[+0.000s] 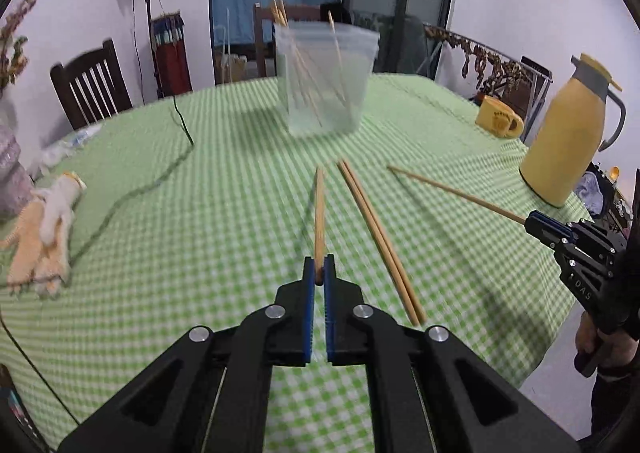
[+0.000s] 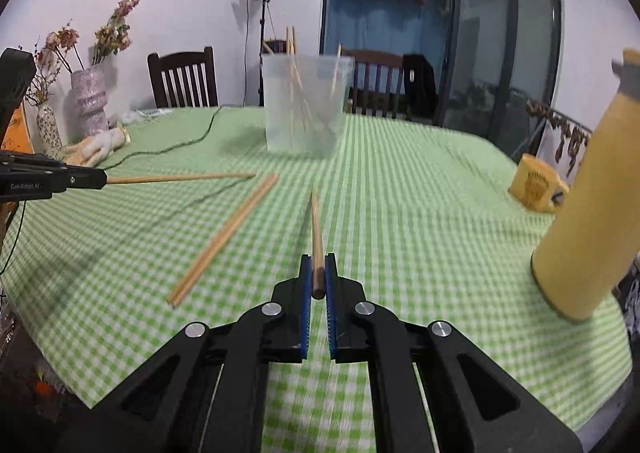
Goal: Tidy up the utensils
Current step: 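Lift and carry both held chopsticks toward the clear plastic box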
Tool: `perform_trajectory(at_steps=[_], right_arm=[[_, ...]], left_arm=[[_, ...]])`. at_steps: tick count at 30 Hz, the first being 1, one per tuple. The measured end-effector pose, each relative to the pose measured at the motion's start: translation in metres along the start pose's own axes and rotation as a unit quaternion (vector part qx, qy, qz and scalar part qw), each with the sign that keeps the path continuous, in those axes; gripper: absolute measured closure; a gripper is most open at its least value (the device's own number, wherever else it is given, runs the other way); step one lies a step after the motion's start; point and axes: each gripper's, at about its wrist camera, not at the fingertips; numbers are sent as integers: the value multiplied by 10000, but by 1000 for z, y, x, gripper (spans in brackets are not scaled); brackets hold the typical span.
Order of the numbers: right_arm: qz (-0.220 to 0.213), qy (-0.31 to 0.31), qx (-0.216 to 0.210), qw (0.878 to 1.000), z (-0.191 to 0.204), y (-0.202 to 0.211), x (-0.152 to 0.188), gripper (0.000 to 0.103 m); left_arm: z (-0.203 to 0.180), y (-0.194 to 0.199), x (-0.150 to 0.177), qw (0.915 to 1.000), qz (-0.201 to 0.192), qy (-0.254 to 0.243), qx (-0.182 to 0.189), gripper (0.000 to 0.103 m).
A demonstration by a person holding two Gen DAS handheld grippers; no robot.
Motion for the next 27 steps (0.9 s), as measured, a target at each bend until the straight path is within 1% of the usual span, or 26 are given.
perform_trajectory(at_steps=[5, 9, 13, 15, 17, 19, 21, 22, 24, 27], right_arm=[[-267, 91, -47, 9996, 1, 12, -25, 96], [-500, 208, -49, 9985, 1, 23, -40, 96], [-625, 353, -173, 9973, 3, 29, -62, 96], [-686, 439, -169, 9965, 5, 30, -71, 96], [-722, 487, -206, 9960, 5, 29, -82, 96], [-643, 418, -425, 9961, 3, 24, -96, 96], [-582, 370, -512, 9963, 0, 15, -107, 97], [-495, 338, -544, 9967, -1, 8, -113, 97], [-359, 257, -637, 9970, -4, -2, -125, 97], [-116, 183, -747, 9970, -6, -18, -146, 96]], left_arm=[[15, 28, -19, 9993, -327, 61, 140, 102], [26, 44, -30, 9982, -454, 147, 357, 102], [34, 62, -52, 9980, -561, -20, 292, 102], [37, 70, -65, 9978, -600, -137, 259, 102], [38, 75, -80, 9974, -644, -299, 155, 102], [37, 71, -95, 9969, -619, -490, 17, 101], [39, 65, -104, 9963, -697, -502, -100, 101], [40, 61, -113, 9963, -703, -477, -87, 101], [45, 56, -126, 9968, -677, -387, 156, 102], [51, 37, -150, 9969, -708, -284, 184, 102]])
Point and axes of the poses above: each gripper's, at about its wrist camera, not at the fingertips, and y roughly against the way its jaws point, z to its left, x to its underside, and after that the axes turned 11 degrees about -y, right-handed
